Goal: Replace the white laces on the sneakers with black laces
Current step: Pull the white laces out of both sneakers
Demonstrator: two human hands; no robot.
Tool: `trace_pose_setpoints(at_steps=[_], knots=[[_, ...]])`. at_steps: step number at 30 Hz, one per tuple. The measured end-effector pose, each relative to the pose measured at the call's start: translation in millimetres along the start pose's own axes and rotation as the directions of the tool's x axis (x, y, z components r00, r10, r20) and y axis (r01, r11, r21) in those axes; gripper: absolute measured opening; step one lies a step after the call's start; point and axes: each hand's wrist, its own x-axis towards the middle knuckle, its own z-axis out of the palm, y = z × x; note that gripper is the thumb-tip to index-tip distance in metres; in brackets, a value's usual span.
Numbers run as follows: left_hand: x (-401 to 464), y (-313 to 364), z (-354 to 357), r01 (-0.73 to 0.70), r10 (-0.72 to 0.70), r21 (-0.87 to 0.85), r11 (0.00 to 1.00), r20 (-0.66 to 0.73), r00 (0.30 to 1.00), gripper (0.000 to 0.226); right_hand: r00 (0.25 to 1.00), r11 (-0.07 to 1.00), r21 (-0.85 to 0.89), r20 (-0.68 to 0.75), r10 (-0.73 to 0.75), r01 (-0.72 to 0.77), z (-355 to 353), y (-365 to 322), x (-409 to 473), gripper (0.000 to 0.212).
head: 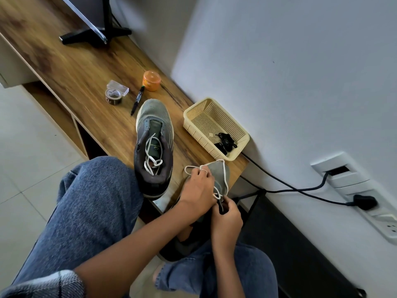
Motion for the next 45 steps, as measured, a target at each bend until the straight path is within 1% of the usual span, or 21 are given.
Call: trace_pose_setpoints(at_steps=[2,5,7,10,12,15,17,21,24,26,29,30,32,34,37,40,41,42,43,45], knots=[[0,0,-2,0.010,-0.009,-0.014,1.000,0.015,1.000,0.057,1.000,0.999,0.036,0.014,0.026,-0.026,1,2,2,0.037],[0,0,-3,0.013,-0.012,-0.045,0.999,0.020,1.000,0.051,0.995,0.984,0.149,0.029,0.097,-0.101,2,2,4,0.042],[-1,0,-4,0.006,-0.005,-0.049,0.999,0.026,1.000,0.046,0.992,0.979,0.167,0.048,0.115,-0.121,3,3,5,0.041],[-2,0,-4,-0.002,0.003,-0.030,1.000,0.031,1.000,0.048,0.993,0.978,0.177,0.063,0.100,-0.109,2,3,5,0.040],[-2,0,-4,-0.006,0.007,-0.023,1.000,0.032,0.999,0.049,0.997,0.989,0.139,0.052,0.048,-0.055,1,2,4,0.040],[-2,0,-5,-0.003,0.004,-0.043,0.999,0.031,1.000,0.046,0.998,0.998,-0.006,0.020,-0.054,0.055,4,1,2,0.039],[-2,0,-5,-0.001,0.002,-0.063,0.998,0.026,1.000,0.042,0.996,0.993,-0.078,0.009,-0.083,0.084,7,1,1,0.035],[-3,0,-7,0.006,-0.004,-0.085,0.996,0.019,1.000,0.035,0.993,0.989,-0.097,0.018,-0.114,0.115,6,3,2,0.032],[-3,0,-9,0.015,-0.014,-0.124,0.992,0.004,1.000,0.033,0.994,0.991,-0.088,0.038,-0.098,0.101,5,4,4,0.031],[-1,-2,-12,0.017,-0.024,-0.192,0.981,-0.035,0.999,0.026,0.996,0.994,-0.078,0.049,-0.068,0.072,6,3,4,0.032],[1,-7,-27,0.089,-0.148,-0.430,0.899,-0.105,0.983,0.018,0.999,0.997,-0.065,0.032,-0.034,0.036,6,2,2,0.034],[2,-10,-32,0.103,-0.189,-0.463,0.880,-0.143,0.971,0.018,0.999,0.997,-0.064,0.021,-0.032,0.033,6,2,0,0.034],[2,-15,-41,0.095,-0.235,-0.441,0.893,-0.275,0.932,0.017,0.999,0.997,-0.061,0.006,-0.042,0.042,5,1,-2,0.034],[2,-20,-44,0.070,-0.242,-0.412,0.908,-0.381,0.892,0.023,0.998,0.995,-0.076,0.004,-0.069,0.069,5,-2,-5,0.034],[3,-22,-43,0.011,-0.203,-0.406,0.914,-0.434,0.878,0.038,0.992,0.973,-0.196,0.001,-0.124,0.121,6,-7,-6,0.038],[2,-22,-49,-0.039,-0.173,-0.384,0.923,-0.503,0.847,0.036,0.981,0.910,-0.371,0.020,-0.193,0.186,4,-15,-5,0.038],[1,-22,-51,-0.041,-0.161,-0.366,0.930,-0.503,0.849,0.032,0.973,0.884,-0.412,0.045,-0.225,0.223,4,-18,-3,0.036],[-2,-22,-53,-0.031,-0.146,-0.345,0.938,-0.475,0.868,0.026,0.963,0.856,-0.443,0.081,-0.257,0.266,4,-21,-1,0.033],[-5,-22,-55,-0.008,-0.134,-0.323,0.946,-0.415,0.900,0.019,0.950,0.830,-0.463,0.123,-0.286,0.310,4,-23,2,0.030],[-14,-21,-58,0.077,-0.135,-0.249,0.965,-0.225,0.965,0.014,0.919,0.798,-0.456,0.200,-0.340,0.394,6,-24,9,0.025]])
